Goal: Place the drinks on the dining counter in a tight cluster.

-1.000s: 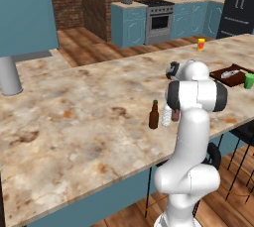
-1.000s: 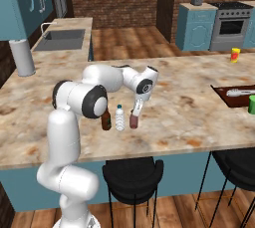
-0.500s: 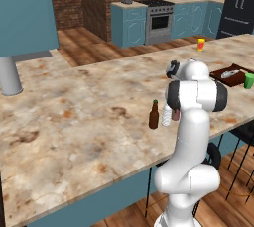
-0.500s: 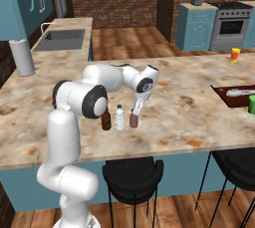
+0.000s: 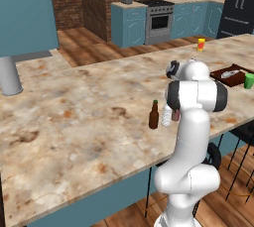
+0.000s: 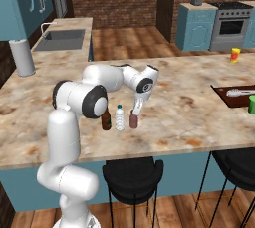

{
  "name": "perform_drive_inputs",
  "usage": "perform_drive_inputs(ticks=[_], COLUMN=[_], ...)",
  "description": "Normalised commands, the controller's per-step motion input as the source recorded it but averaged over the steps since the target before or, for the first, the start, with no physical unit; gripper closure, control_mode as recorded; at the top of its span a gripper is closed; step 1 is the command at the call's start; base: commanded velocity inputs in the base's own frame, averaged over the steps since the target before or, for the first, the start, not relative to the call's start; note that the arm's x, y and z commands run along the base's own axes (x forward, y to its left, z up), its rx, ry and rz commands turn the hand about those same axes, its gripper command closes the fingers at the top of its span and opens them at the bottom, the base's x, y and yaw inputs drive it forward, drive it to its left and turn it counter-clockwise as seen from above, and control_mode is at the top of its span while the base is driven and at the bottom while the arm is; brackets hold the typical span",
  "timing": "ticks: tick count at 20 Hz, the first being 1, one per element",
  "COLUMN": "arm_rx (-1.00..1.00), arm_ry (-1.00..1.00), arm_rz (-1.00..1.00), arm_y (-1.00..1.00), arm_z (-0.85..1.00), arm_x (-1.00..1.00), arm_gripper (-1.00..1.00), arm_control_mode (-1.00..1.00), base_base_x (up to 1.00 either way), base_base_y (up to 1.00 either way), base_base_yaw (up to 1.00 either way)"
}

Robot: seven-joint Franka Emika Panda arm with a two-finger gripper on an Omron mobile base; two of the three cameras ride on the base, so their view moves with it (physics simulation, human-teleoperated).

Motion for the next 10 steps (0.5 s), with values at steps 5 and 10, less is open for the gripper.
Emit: perform_drive_inputs(ticks=[5, 10], arm_rx=[0.00, 0.00], arm_ry=[0.00, 0.00], arm_rz=[0.00, 0.00], arm_y=[0.00, 0.00], arm_z=[0.00, 0.27], arm_x=[-0.10, -0.18], arm_gripper=[-1.00, -1.00], arm_control_mode=[-1.00, -1.00], base_base_x=[0.00, 0.00], base_base_y=[0.00, 0.00], base_base_yaw=[0.00, 0.00])
